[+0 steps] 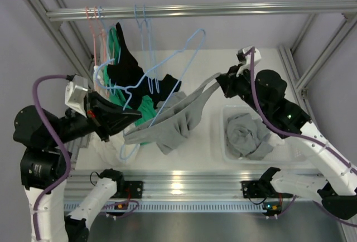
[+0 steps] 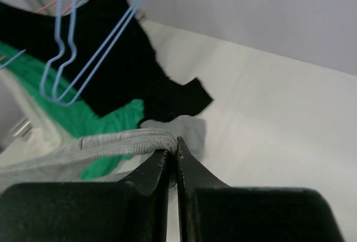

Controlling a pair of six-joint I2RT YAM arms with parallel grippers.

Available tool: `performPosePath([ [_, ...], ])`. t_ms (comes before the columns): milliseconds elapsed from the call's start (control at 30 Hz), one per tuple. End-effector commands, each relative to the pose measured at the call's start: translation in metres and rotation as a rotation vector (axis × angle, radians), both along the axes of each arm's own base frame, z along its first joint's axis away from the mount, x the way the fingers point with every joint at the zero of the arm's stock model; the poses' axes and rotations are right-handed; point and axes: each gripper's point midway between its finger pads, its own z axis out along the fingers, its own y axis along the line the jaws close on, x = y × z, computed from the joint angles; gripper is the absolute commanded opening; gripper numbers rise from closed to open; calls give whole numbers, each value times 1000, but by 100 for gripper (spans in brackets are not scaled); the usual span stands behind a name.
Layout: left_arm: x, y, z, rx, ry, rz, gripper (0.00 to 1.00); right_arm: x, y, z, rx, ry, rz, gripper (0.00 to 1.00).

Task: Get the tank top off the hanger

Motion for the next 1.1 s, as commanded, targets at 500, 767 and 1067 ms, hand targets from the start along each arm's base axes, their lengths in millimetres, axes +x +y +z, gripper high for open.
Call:
performPosePath([
  [500,112,-71,97,-430,-420,29,0,-113,73,-97,278,237,610,0],
  [767,103,-40,76,-276,-376,218,0,-101,52,-200,87,417,351,0],
  [1067,130,-3,-56,67,13,486,0,-88,88,-265,-72,497,243,13],
])
